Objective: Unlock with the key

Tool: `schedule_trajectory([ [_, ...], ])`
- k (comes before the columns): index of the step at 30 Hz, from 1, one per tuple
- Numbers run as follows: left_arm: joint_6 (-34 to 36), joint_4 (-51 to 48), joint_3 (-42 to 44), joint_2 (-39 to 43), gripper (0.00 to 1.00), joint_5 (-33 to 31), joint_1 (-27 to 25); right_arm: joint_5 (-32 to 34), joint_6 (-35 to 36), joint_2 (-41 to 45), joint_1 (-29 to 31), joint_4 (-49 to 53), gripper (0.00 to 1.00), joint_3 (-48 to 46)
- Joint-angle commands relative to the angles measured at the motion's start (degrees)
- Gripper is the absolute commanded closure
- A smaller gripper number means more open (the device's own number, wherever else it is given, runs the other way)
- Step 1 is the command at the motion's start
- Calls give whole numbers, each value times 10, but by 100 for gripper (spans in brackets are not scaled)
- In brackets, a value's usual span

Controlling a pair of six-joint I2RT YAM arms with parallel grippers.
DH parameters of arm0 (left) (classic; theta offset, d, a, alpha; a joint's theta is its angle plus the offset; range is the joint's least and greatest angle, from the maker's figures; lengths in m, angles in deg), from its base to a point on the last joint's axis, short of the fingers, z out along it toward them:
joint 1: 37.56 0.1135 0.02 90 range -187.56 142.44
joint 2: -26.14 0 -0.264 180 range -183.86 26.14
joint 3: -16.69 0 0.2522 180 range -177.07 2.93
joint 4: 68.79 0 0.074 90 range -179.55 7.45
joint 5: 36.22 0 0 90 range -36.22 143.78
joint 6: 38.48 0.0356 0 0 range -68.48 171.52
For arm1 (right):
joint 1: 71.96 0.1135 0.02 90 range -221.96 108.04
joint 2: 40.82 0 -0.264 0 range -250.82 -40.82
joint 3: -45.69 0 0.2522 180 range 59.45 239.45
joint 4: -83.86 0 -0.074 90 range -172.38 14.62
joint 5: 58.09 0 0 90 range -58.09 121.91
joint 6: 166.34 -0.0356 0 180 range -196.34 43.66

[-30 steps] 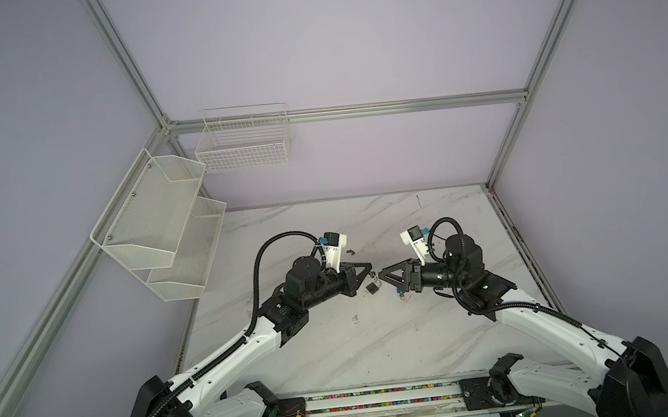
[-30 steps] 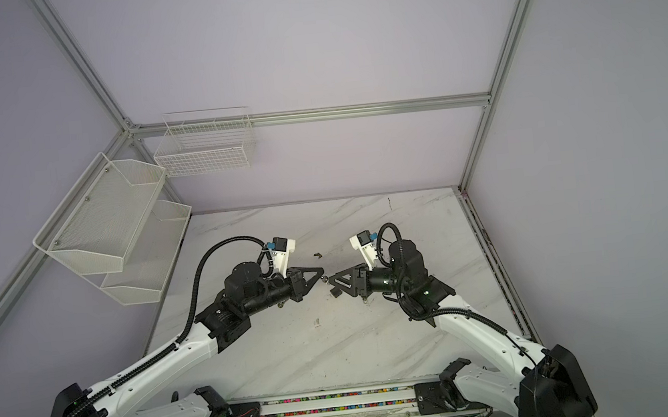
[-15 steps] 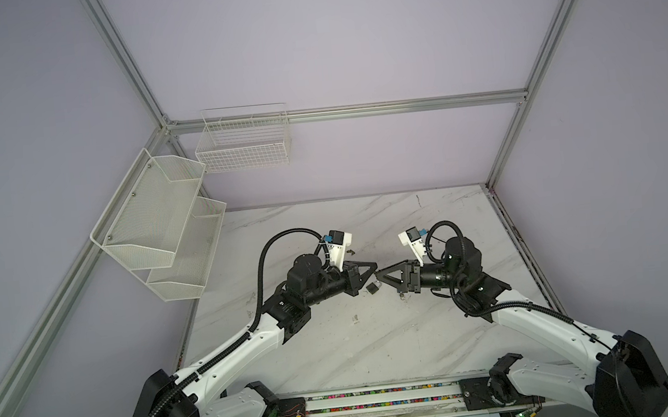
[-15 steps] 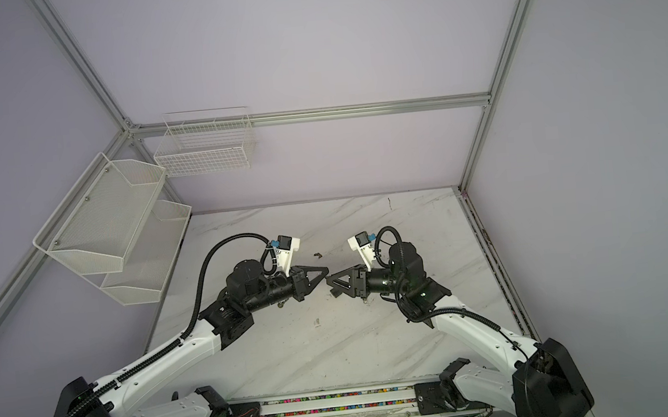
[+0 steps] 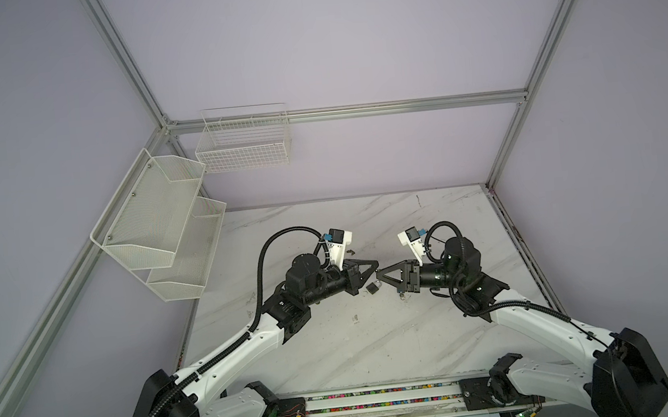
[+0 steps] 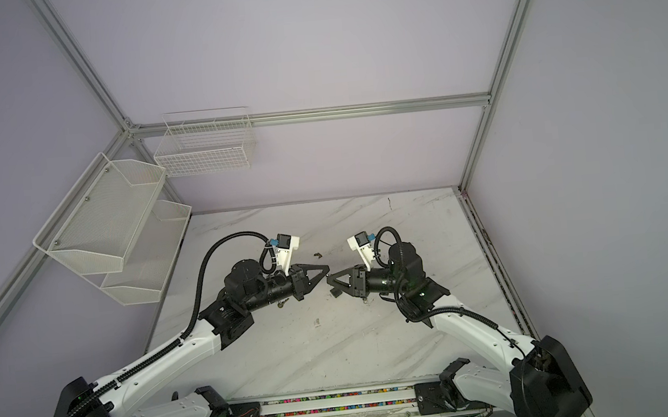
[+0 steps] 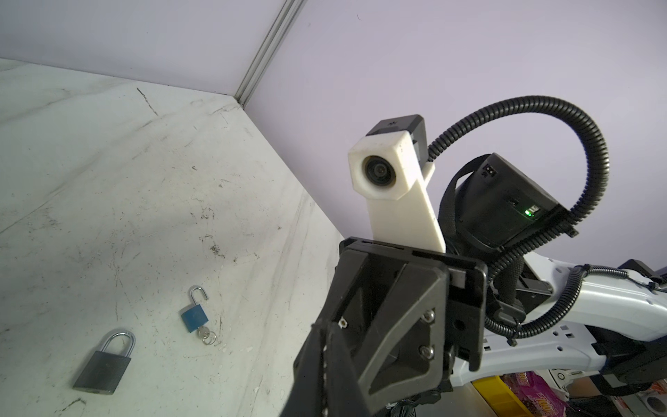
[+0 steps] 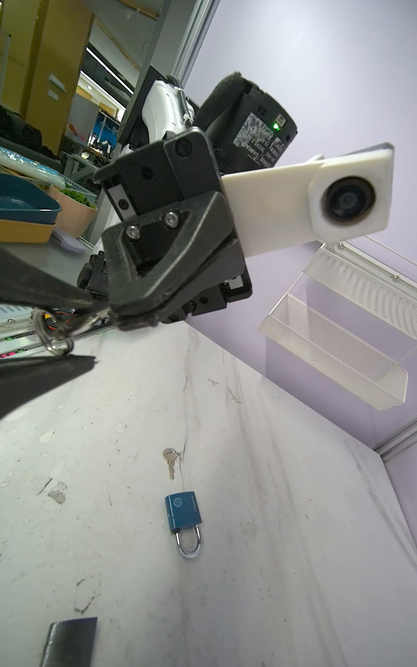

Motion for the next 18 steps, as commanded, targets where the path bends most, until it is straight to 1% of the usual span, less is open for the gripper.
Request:
schedule_trajectory([
  [1, 10, 26, -54, 6, 100, 14, 2, -5, -1, 4, -2, -27, 79, -9],
  [11, 25, 22, -53, 9, 100, 14, 2, 4, -5, 8, -2, -27, 94, -8],
  [13, 27, 23, -53, 9, 100, 12, 3, 7, -7, 12, -2, -27, 99, -7],
  [16, 31, 21, -57, 8, 100, 13, 2, 13, -10, 22, -2, -26, 100, -7],
  [18, 34, 17, -60, 8, 95, 11, 3, 17, -12, 26, -2, -26, 100, -8],
])
